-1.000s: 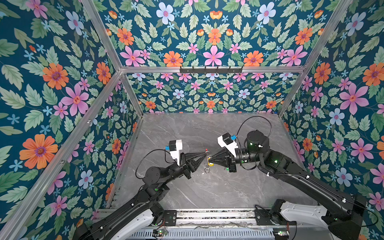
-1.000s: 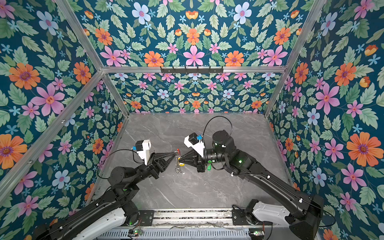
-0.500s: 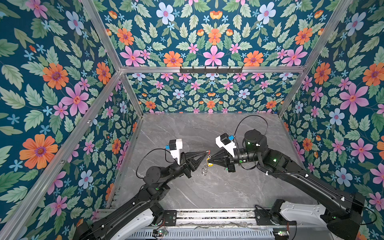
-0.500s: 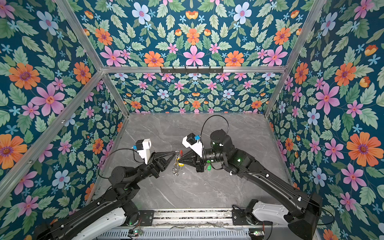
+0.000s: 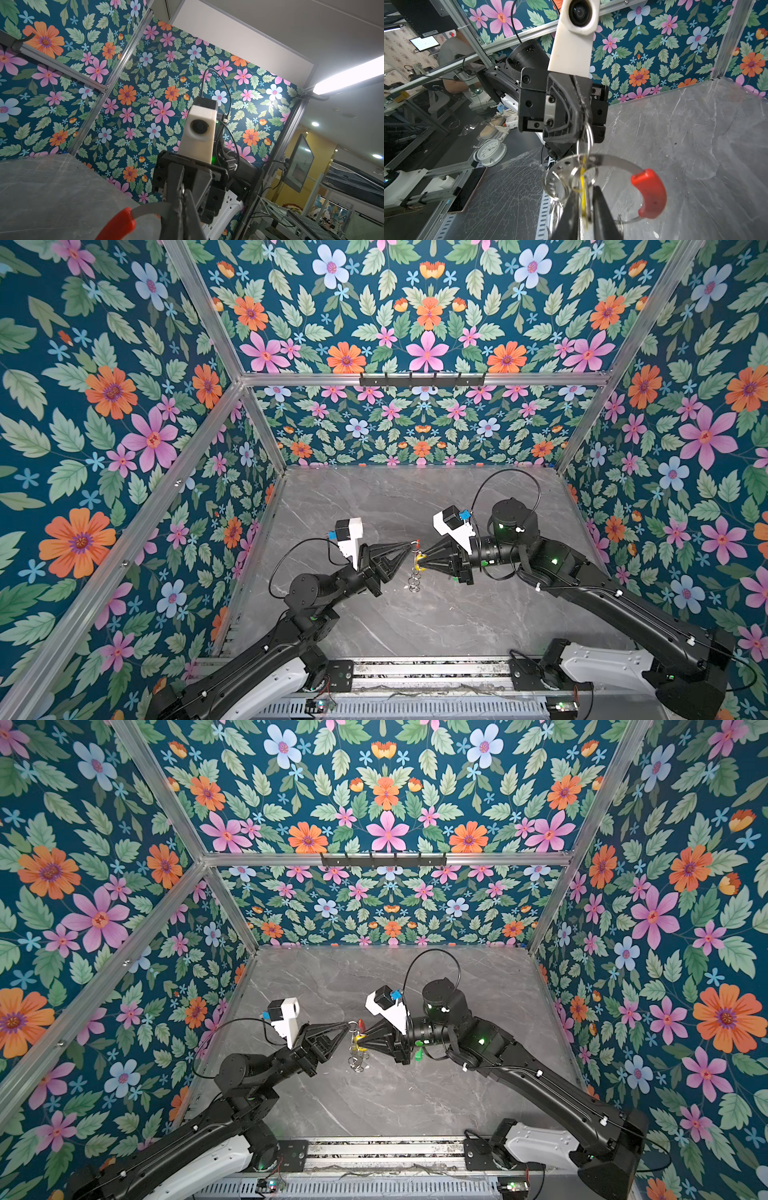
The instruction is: Remove the keys from the keyring
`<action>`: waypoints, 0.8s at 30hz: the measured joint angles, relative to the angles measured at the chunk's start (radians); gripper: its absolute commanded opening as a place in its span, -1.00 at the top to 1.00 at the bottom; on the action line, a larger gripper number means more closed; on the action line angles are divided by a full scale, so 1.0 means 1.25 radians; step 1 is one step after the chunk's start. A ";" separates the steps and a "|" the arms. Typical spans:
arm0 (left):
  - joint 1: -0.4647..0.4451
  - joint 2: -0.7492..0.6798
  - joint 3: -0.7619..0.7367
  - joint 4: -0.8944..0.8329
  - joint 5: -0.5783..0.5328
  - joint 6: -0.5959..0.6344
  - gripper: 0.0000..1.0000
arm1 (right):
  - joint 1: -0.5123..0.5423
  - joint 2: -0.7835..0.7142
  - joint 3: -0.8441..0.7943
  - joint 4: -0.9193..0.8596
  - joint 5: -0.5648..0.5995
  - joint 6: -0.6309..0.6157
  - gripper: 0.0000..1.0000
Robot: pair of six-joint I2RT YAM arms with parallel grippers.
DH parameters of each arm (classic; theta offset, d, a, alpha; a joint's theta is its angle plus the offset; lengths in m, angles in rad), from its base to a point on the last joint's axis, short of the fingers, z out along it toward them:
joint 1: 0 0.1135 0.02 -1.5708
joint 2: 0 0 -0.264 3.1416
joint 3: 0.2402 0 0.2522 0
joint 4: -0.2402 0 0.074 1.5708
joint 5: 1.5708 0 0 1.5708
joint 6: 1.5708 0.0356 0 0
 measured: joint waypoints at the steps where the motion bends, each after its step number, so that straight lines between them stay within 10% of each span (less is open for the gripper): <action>1: 0.000 -0.002 0.002 0.001 0.000 0.002 1.00 | 0.000 -0.005 -0.002 -0.005 0.006 0.000 0.23; 12: 0.000 -0.003 0.008 -0.023 0.001 0.043 1.00 | -0.114 -0.053 -0.034 0.111 -0.080 0.144 -0.06; 24: 0.000 0.012 0.008 -0.017 -0.001 0.056 1.00 | -0.116 0.016 -0.011 0.248 -0.168 0.285 0.07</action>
